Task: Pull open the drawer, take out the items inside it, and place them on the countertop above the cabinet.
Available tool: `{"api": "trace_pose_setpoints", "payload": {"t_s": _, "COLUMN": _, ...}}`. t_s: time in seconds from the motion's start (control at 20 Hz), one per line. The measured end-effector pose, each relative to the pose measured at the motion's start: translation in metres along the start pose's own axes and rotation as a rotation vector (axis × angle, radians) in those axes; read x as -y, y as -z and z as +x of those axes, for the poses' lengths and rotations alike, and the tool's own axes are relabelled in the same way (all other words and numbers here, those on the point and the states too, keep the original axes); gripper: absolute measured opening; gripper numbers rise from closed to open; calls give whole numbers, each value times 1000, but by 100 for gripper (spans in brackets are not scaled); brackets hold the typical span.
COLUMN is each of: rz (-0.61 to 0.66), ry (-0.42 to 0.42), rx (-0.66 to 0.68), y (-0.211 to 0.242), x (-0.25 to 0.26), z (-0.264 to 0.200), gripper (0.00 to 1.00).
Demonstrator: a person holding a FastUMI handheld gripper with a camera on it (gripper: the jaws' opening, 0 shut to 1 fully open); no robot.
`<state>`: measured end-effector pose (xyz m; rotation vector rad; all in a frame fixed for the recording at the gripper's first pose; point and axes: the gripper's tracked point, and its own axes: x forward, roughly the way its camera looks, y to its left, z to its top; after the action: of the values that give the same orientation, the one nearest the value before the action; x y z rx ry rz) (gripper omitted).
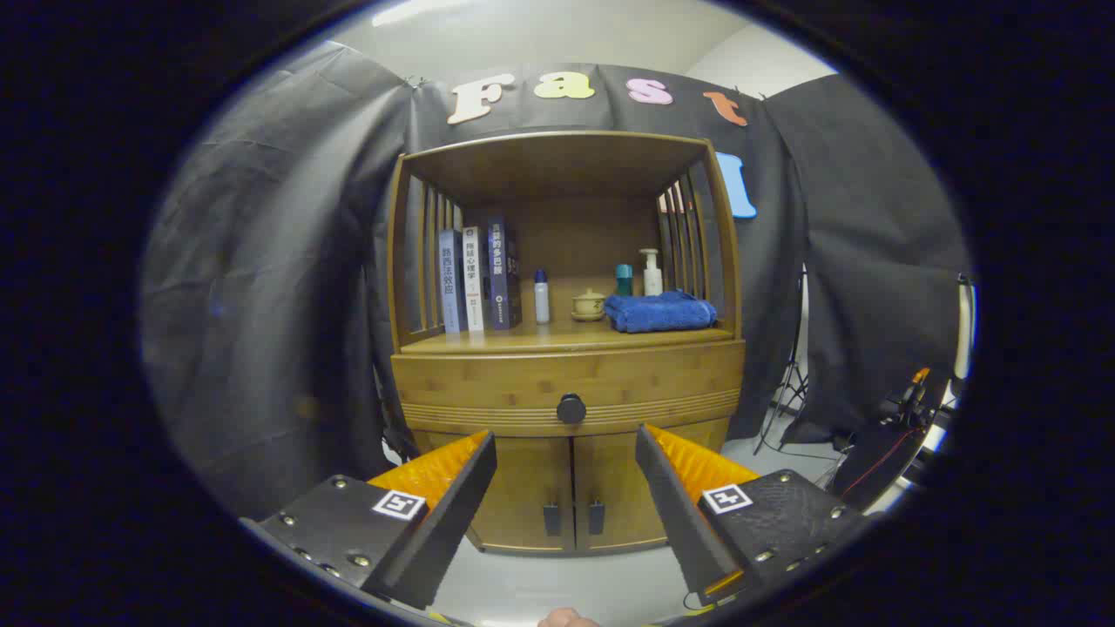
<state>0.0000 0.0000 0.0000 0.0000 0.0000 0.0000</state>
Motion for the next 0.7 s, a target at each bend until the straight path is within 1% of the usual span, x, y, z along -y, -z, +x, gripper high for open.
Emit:
{"api": "trace_pose_setpoints", "payload": {"t_s": 0.35, "rz": 4, "ry": -3, "rx": -24, "y": 21, "x": -2, "z": 25, "gripper": 100}}
{"api": "trace_pose_setpoints", "payload": {"t_s": 0.6, "rz": 0, "ry": 4, "rx": 34, "y": 8, "x": 4, "z": 37, "gripper": 100}}
{"api": "trace_pose_setpoints", "payload": {"t_s": 0.7, "rz": 7, "ry": 8, "rx": 28, "y": 7, "x": 8, "z": 46, "gripper": 100}}
